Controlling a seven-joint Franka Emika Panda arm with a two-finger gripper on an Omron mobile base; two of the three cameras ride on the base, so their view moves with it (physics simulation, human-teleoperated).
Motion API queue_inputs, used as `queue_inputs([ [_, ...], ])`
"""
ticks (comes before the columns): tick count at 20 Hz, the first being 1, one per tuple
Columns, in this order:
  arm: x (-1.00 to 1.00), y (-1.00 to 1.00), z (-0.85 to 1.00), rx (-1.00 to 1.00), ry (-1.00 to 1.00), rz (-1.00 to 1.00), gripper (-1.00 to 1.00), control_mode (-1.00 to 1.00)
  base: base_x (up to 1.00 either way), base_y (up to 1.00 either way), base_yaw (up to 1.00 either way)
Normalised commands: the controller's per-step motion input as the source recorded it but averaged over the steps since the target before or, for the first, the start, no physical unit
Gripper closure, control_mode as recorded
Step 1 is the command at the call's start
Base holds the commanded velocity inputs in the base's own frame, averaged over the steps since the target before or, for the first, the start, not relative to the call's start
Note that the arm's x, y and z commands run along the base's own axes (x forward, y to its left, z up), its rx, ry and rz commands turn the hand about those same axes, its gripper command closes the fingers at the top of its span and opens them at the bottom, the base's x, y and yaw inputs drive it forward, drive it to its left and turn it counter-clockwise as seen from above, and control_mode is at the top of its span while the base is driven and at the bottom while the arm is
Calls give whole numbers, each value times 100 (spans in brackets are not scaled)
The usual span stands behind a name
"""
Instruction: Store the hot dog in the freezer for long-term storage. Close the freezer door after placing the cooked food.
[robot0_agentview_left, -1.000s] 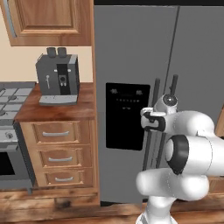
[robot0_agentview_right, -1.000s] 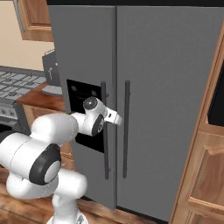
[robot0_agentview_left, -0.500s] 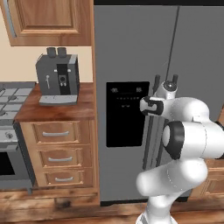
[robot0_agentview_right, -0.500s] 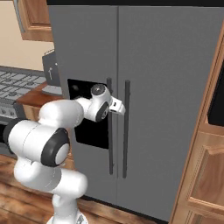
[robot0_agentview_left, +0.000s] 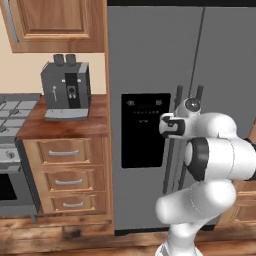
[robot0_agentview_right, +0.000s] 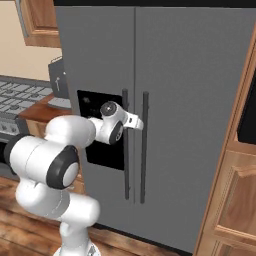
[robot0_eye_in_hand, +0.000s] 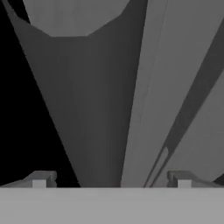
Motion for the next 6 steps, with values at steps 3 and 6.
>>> queue_inputs([
  [3,35,0,-14,-13,-12,0,-100,-100,0,0,0],
  [6,41,0,0,-7,-2,0,-100,-100,0,0,0],
])
